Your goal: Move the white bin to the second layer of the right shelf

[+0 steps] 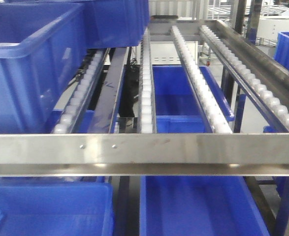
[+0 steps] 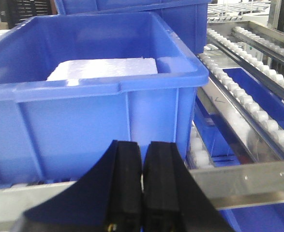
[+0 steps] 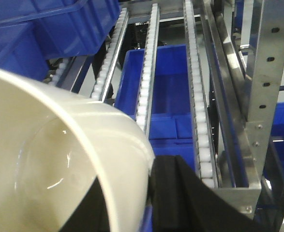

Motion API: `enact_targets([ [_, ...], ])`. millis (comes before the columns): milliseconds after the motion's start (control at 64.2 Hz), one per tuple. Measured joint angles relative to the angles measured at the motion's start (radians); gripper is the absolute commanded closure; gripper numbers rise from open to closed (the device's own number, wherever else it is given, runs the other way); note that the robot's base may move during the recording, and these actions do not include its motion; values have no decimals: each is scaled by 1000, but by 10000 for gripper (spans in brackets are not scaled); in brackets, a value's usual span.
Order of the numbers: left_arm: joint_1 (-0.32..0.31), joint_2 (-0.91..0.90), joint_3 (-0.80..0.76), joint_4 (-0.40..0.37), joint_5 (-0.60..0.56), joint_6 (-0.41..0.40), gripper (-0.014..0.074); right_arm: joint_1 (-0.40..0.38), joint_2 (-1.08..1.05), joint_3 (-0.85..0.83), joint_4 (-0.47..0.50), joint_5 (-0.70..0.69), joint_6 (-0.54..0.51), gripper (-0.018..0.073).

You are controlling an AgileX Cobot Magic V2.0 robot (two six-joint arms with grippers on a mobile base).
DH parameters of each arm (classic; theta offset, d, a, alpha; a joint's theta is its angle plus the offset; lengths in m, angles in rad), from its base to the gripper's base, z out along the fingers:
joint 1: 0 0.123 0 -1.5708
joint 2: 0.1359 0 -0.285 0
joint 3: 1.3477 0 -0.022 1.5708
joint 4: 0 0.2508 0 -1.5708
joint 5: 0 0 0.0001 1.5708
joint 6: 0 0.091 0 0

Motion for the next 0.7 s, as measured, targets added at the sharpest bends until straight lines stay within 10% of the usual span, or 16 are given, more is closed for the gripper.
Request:
enact_targets([
  [701, 0, 0, 0, 0, 0, 0, 512, 0, 0, 0, 0, 0, 0, 502],
])
